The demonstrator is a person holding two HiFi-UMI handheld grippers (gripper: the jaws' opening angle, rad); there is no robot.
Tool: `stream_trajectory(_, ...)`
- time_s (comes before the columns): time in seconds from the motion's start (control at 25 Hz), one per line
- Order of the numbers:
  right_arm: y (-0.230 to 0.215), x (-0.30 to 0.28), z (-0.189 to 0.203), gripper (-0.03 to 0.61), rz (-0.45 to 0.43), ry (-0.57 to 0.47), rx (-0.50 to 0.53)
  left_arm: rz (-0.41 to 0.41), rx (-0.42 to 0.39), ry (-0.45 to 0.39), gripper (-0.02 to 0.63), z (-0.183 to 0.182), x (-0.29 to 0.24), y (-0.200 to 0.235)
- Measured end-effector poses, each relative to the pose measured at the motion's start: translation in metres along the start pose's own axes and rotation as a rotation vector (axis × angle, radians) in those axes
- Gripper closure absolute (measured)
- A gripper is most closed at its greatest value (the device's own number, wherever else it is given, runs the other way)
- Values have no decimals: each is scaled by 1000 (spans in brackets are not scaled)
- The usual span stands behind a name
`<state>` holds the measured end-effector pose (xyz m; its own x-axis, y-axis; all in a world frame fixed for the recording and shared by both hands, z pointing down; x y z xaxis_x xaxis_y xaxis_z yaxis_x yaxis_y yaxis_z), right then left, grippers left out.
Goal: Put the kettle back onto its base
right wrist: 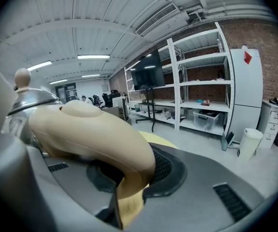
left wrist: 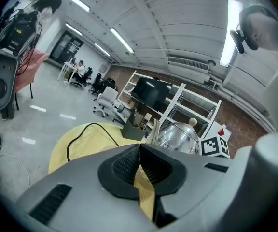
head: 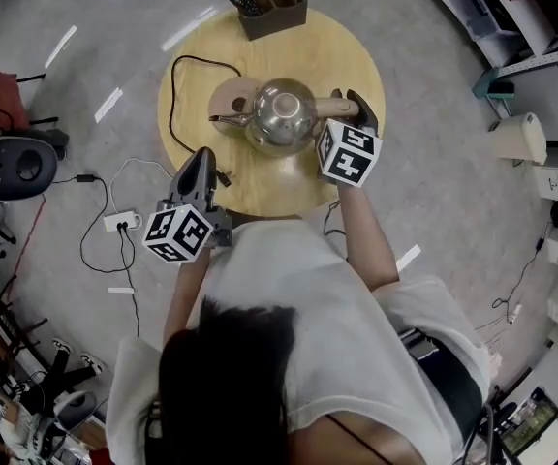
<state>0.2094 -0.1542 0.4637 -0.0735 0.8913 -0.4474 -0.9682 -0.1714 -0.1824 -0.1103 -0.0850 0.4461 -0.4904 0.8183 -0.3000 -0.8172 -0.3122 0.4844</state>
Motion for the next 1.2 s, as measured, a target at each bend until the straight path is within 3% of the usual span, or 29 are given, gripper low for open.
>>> stream_trajectory(0.6,70,-42,-7,474,-90,0,74,-101,58,-42,586,-9,21,42)
stream_trajectory(1.2,99,-81,4,474,-90,20,118,-125,77,-37,587,-20,12,77)
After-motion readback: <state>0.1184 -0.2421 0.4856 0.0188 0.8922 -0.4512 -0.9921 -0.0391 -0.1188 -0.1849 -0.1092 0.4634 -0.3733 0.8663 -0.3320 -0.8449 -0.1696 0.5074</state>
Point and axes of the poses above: the fingertips, and each gripper's own axes: x backward along the fingers, y to its left, z out of its underside, the point moved 9 cm from there along x, backward along the fingers, and after that the axes turned 5 degrees about -x, right-handed, at the moved point
